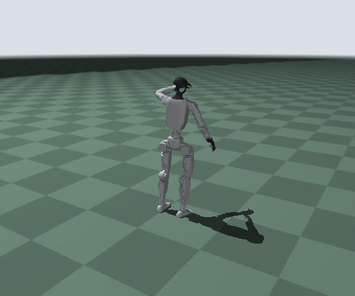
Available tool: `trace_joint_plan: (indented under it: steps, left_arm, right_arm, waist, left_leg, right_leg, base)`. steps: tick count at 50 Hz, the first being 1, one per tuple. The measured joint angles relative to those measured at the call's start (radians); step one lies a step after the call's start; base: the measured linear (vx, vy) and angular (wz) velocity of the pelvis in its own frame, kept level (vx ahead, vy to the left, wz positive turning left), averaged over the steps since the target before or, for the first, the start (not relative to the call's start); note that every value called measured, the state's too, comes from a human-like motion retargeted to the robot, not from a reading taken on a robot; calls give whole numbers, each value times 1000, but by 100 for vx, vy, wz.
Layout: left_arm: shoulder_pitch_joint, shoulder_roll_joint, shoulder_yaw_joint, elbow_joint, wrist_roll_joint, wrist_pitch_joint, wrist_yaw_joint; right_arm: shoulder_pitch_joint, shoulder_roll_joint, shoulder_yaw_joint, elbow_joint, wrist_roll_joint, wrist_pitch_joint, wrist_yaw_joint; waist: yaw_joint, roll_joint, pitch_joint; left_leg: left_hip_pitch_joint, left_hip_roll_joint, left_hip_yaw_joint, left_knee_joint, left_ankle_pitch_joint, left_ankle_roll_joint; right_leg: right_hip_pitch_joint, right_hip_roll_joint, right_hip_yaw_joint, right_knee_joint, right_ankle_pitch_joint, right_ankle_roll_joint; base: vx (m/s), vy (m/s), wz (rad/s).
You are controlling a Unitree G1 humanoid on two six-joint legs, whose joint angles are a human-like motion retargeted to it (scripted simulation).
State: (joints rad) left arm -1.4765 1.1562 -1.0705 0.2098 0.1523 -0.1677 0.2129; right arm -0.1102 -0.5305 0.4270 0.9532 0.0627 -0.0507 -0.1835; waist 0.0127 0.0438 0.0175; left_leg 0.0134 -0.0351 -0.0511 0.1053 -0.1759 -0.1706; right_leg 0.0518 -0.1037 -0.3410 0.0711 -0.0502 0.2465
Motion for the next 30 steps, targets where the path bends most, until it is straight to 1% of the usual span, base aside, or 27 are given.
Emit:
trace_joint_plan:
  steps: [3, 5, 8, 10, 13, 15, 17, 19, 21, 23, 26, 30]
  left_arm:
    - [104, 98, 93, -87, -14, -8, -2]
    - [193, 153, 172, -125, 0, -18, 3]
    - [341, 204, 317, -154, 11, -24, -1]
    - [451, 222, 422, -153, 57, -38, -6]
    - [593, 227, 569, -146, 101, -33, -3]
    - [681, 224, 657, -136, 125, -31, 4]
    - [744, 220, 721, -121, 174, -28, 8]
    - [802, 218, 780, -102, 198, -21, 17]
    - [852, 218, 827, -79, 222, -18, 26]
    - [903, 219, 863, -46, 259, -24, 34]
    - [957, 218, 907, 6, 265, -17, 54]
    - [1010, 200, 943, 97, 224, -11, 55]
  right_arm:
    - [-42, 5, -1, -28, -12, 3, 9]
    - [-57, 17, 1, -46, -23, -6, 16]
    - [-87, 24, 23, -56, -71, 1, 41]
    - [-99, 35, 48, -57, -119, -13, 69]
    - [-138, 52, 94, -40, -166, -9, 80]
    - [-164, 86, 83, -22, -52, -24, 78]
    - [-194, 95, 160, -2, -184, -18, 80]
    - [-226, 127, 184, 19, -186, -16, 68]
    - [-252, 164, 205, 34, -181, -22, 55]
    - [-261, 207, 226, 41, -181, -46, 43]
    - [-283, 256, 251, 41, -181, -54, 17]
    - [-297, 316, 295, 32, -209, -65, 2]
  waist:
    - [31, -17, 16]
    - [63, -33, 19]
    - [100, -47, 43]
    - [141, -57, 54]
    - [194, -69, 77]
    - [223, -75, 91]
    - [253, -81, 101]
    - [267, -83, 107]
    - [281, -85, 106]
    - [302, -94, 97]
    - [307, -98, 90]
    - [335, -113, 73]
  left_leg:
    - [14, 3, 7, 0, -7, 1]
    - [13, 4, 18, 6, -16, 9]
    - [5, -2, 8, 35, -24, 13]
    - [-8, -7, 13, 67, -32, 26]
    - [-54, -19, 30, 139, -41, 30]
    - [-91, -20, 68, 181, -54, 33]
    - [-117, -6, 144, 197, -72, 33]
    - [-141, 16, 229, 192, -77, 29]
    - [-153, 39, 308, 169, -60, 22]
    - [-142, 47, 361, 132, -31, 17]
    - [-132, 36, 328, 91, 0, 12]
    - [-110, 24, 272, 78, -12, 26]
  right_leg:
    - [11, 3, 9, -2, -4, 0]
    - [-19, -6, 15, 57, -27, 0]
    - [16, 0, 16, 2, -15, 1]
    - [-1, -14, 14, 45, -31, 4]
    - [5, -24, 6, 28, -30, 2]
    - [10, -32, -6, 12, -28, 2]
    - [6, -43, -27, 24, -36, 12]
    - [16, -43, -54, 2, -33, 15]
    - [19, -40, -83, -2, -36, 15]
    - [-3, -60, -111, 70, -67, 15]
    - [30, -51, -155, 39, -66, 13]
    - [50, -60, -203, 80, -87, 6]
  base:
    - [0, -1, -6]
    - [0, -1, -12]
    - [0, 0, 0]
    - [0, 0, 0]
    - [-1, 0, 17]
    - [1, 2, 38]
    - [3, 3, 54]
    - [6, 4, 73]
    - [11, 5, 73]
    - [18, 8, 58]
    - [19, 10, 86]
    - [25, 8, 57]
